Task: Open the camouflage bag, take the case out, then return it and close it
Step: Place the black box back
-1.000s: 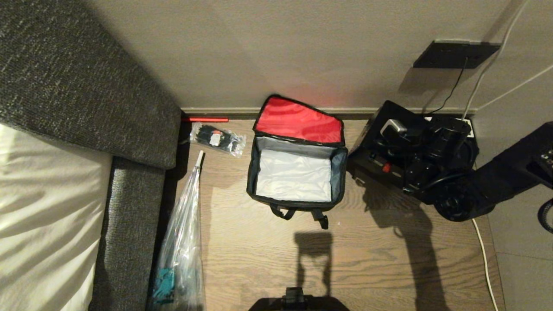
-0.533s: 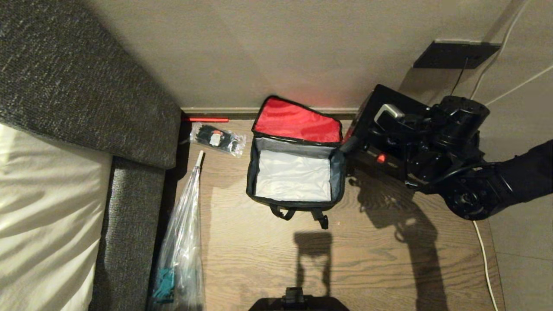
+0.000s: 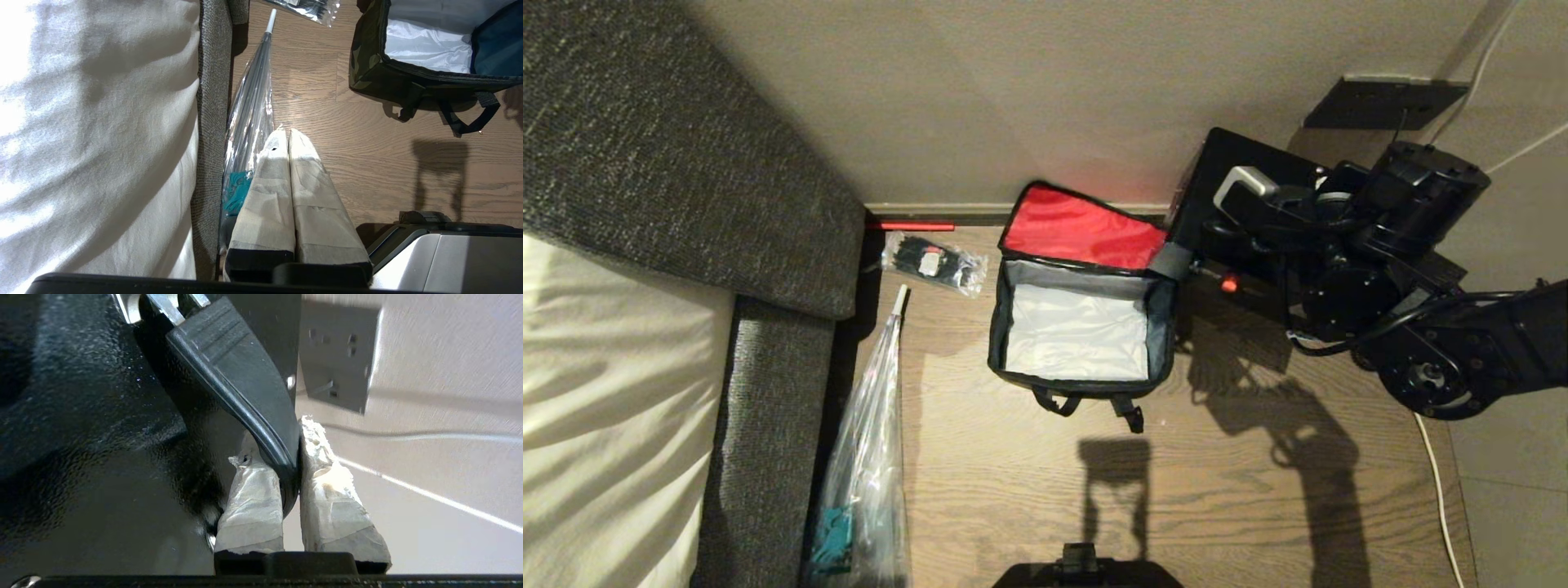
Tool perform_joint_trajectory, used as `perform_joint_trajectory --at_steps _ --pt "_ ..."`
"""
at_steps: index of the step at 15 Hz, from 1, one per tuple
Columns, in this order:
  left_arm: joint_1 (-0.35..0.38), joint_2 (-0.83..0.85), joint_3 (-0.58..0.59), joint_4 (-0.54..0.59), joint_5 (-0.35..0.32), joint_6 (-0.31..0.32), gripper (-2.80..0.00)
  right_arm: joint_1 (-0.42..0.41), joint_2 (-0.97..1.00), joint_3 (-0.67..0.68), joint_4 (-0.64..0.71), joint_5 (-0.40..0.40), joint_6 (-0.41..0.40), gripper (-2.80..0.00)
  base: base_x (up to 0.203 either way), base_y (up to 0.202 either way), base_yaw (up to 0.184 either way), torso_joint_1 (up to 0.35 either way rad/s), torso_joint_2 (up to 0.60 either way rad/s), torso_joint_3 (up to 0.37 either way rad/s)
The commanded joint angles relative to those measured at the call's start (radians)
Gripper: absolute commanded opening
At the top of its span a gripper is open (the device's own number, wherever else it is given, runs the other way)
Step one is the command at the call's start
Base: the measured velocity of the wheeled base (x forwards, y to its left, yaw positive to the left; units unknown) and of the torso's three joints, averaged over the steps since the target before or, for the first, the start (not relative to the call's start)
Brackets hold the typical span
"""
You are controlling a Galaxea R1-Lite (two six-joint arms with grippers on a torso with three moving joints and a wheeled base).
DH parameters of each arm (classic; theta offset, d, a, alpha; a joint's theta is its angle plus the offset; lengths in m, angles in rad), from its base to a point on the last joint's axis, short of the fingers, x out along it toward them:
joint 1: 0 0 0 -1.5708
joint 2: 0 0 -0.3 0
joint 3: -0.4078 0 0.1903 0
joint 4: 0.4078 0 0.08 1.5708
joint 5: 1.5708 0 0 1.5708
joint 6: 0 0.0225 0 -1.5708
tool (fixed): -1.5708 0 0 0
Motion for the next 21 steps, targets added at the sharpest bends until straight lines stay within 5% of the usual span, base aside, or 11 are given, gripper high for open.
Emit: perform_joint_trajectory --at_steps 1,9,21 --pt "0.000 0.000 0.000 0.000 0.000 -0.001 -2.80 0.056 -0.019 -0.004 -0.008 -0.008 -0.011 -2.80 0.000 0.000 0.000 0.000 0.00 0.000" --pt "0.000 0.000 0.000 0.000 0.002 -0.001 -2.80 0.237 0.064 -0.029 -0.017 -0.057 -0.001 -2.80 0.000 0.000 0.000 0.000 0.00 0.000" --pt "0.000 0.000 0.000 0.000 0.000 -0.001 -2.80 0.369 0.284 -0.261 -0.005 -0.054 0.005 -2.80 0.000 0.000 0.000 0.000 0.00 0.000"
